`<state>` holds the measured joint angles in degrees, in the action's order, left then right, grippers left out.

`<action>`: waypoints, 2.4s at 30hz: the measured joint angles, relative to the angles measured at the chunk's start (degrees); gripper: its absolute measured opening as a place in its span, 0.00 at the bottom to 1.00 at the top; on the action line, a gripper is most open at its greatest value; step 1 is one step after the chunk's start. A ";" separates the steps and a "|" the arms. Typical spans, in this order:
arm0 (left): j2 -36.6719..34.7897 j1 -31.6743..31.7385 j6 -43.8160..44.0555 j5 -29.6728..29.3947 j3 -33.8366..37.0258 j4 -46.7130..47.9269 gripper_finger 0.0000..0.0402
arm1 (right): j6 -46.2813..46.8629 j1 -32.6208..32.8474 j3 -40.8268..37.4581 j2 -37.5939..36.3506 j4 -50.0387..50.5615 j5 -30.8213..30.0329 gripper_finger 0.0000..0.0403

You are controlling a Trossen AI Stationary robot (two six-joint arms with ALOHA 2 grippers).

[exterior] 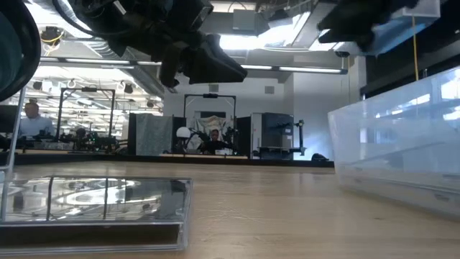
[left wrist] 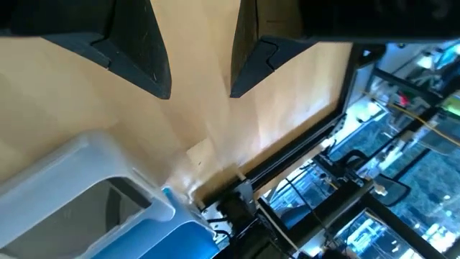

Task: Pick & place jewel cases by type
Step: Put the black CD case into the left transparent bin

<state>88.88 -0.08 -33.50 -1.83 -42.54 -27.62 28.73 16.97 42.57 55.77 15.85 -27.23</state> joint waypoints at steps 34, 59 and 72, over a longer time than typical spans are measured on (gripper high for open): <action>0.37 -17.39 29.82 -9.09 -10.91 41.46 0.35 | -41.20 -31.14 -0.07 34.09 -34.55 42.34 0.35; 12.91 -20.46 26.74 -6.79 -10.97 32.45 0.35 | -41.23 -31.23 -0.07 34.09 -34.40 42.32 0.35; 16.55 -18.92 25.46 -8.06 -11.19 30.10 0.35 | -41.22 -31.21 -0.04 34.09 -34.18 42.30 0.35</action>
<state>105.43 -19.00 -8.04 -9.88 -53.74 2.48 -12.49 -14.25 42.52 89.86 -18.33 15.07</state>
